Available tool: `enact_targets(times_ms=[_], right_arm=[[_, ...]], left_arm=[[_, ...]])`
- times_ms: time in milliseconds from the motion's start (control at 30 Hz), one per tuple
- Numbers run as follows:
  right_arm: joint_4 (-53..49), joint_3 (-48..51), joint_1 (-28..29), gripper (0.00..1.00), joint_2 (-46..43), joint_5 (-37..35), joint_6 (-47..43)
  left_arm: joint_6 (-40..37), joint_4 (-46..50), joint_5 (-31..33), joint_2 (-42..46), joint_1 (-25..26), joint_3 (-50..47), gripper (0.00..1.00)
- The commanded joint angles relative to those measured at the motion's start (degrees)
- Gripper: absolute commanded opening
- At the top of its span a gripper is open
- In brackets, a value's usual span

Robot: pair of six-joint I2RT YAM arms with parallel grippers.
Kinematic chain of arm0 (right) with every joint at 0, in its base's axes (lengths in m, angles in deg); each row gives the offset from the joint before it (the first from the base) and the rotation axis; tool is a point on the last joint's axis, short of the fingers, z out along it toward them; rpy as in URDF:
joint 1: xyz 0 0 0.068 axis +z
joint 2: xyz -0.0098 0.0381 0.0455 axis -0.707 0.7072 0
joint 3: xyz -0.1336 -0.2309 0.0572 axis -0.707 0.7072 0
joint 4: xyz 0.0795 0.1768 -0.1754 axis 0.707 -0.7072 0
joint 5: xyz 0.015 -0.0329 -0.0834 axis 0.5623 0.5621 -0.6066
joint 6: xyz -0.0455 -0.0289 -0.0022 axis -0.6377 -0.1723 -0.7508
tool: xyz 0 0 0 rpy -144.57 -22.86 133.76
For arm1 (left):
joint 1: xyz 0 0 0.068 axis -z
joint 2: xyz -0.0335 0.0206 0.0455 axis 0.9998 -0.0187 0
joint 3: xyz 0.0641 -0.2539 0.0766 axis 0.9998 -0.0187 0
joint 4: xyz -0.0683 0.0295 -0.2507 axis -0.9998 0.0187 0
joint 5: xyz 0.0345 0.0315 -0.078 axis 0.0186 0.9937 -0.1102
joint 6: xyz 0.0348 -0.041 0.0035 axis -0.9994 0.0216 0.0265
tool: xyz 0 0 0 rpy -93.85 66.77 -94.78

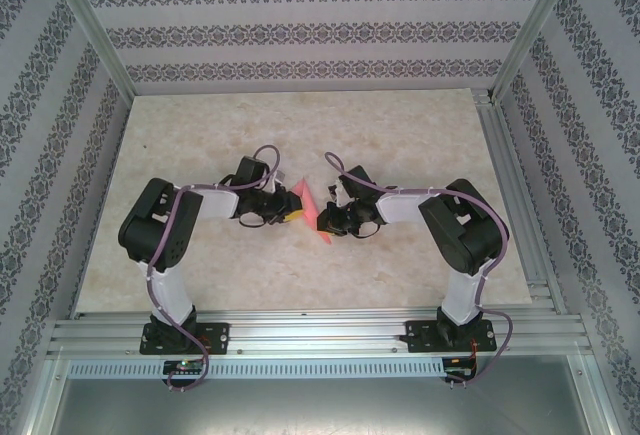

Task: Fold a paper plane with a square sheet of paper (pick it up from the middle)
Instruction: Fold the wing for the fifth time at the center of the table.

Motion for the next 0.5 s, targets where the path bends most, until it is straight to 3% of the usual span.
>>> enact_targets(times_ms=[0, 100, 167, 267, 467], right_arm=[[-2.09, 1.67, -0.01, 0.12, 4.02, -2.48, -0.54], [-1.85, 1.75, 0.12, 0.12, 4.15, -2.53, -0.53], [-1.94, 1.73, 0.08, 0.12, 4.16, -2.8, -0.55], [-1.53, 1.73, 0.21, 0.12, 4.26, -2.89, -0.24], [-1.41, 1.67, 0.3, 0.12, 4.29, -3.14, -0.19]], left_arm=[[-1.46, 6.52, 4.95, 5.12, -0.76, 1.12, 0.24], [-0.32, 6.63, 4.84, 8.49, -0.66, 1.76, 0.24], [1.09, 4.64, 2.33, 8.79, -0.35, 2.74, 0.17], [2.98, 3.1, -0.44, 7.1, 0.46, 4.97, 0.09], [6.62, -0.69, -1.25, 2.0, 2.55, 6.33, 0.07]])
